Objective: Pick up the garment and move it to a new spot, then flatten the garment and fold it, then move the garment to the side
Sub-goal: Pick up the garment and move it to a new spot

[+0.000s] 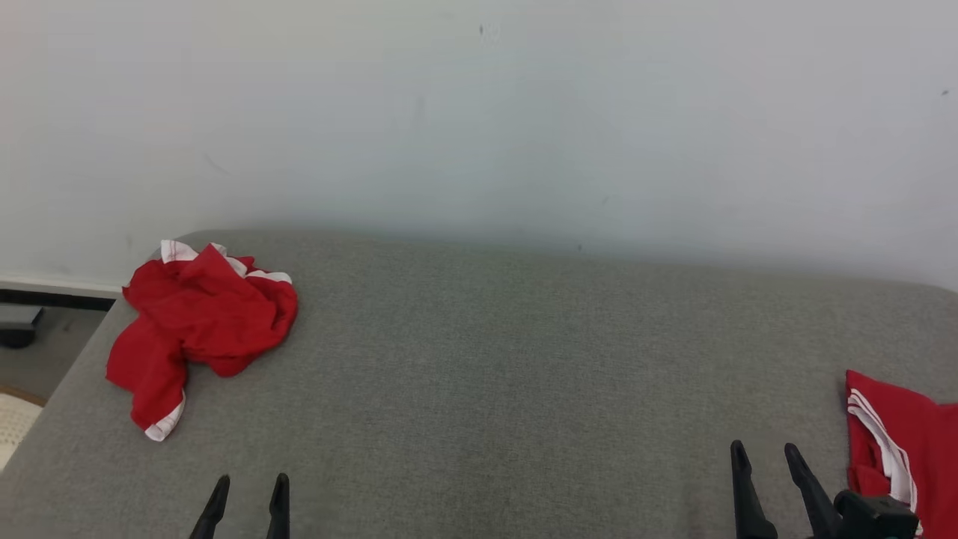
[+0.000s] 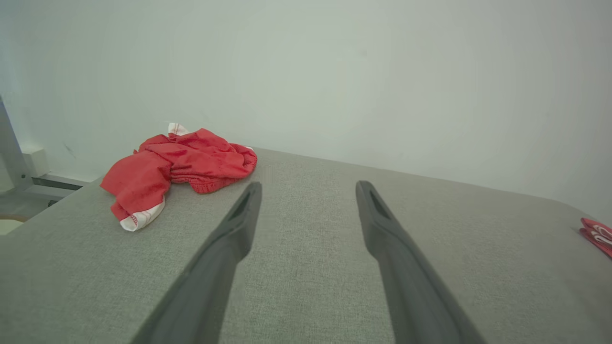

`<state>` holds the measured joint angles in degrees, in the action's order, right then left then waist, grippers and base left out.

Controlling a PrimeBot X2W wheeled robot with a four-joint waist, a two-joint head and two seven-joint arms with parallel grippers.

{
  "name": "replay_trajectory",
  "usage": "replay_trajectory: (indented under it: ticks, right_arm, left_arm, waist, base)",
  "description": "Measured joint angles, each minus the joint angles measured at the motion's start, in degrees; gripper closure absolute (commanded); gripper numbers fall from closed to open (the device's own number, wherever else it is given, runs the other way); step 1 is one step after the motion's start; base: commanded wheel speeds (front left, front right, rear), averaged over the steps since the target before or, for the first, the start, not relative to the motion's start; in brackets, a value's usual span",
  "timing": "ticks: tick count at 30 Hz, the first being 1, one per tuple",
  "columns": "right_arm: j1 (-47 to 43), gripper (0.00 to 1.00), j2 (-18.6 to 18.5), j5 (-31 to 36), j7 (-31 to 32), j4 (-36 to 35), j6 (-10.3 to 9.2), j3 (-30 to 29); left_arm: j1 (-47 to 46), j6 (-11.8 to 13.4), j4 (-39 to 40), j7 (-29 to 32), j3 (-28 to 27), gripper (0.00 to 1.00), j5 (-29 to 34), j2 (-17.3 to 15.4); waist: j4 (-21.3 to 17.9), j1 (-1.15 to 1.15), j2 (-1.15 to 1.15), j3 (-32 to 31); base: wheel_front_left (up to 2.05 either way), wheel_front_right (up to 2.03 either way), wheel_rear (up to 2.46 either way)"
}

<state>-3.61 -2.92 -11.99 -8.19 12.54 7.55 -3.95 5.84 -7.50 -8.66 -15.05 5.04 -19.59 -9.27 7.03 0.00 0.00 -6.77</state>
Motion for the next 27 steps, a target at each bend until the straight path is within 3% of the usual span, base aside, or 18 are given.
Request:
replay_trajectory:
  ticks: [18,27]
  right_arm:
    - [0.07,0.0,0.02,-2.2,-1.9,1.49,0.0,4.86]
    - [3.94,0.0,0.04,-1.94,-1.05,2.31,0.0,8.73]
  left_arm:
    - [1.18,0.0,0.7,0.0,-2.42,0.0,-0.19,-2.01]
    - [2.83,0.0,3.77,0.0,-6.61,0.0,0.02,0.04]
  waist:
    - [14.92,0.0,0.0,0.4]
    - [19.98,0.0,0.01,2.31]
  base:
    - [0.0,0.0,0.0]
    - [0.0,0.0,0.0]
